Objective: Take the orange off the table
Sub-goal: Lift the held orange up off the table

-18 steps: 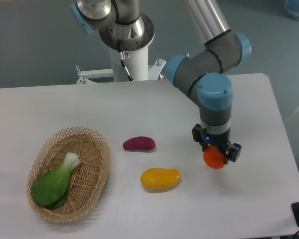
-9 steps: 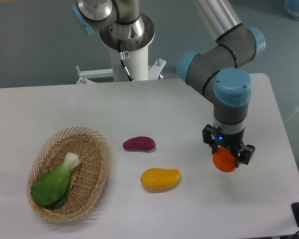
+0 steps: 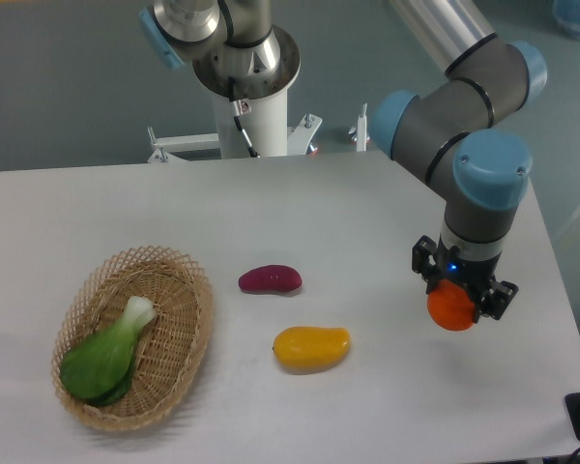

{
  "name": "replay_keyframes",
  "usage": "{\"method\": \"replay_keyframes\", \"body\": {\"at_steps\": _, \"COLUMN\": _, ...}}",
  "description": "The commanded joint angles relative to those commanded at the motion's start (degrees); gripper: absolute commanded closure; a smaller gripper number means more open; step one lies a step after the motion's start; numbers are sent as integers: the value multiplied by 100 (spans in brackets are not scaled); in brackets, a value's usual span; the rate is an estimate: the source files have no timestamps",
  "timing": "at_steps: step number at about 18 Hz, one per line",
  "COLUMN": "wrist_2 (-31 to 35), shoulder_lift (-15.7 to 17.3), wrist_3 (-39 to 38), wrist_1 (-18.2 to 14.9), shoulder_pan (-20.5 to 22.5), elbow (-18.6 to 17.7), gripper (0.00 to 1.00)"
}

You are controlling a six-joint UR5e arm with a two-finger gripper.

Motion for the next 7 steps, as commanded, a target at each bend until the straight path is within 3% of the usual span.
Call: {"method": "replay_keyframes", "body": {"at_steps": 7, "wrist_2": 9, "shoulder_lift": -26, "wrist_3": 0, "wrist_1": -9, "shoulder_pan": 9, "elbow": 9, "gripper": 50}}
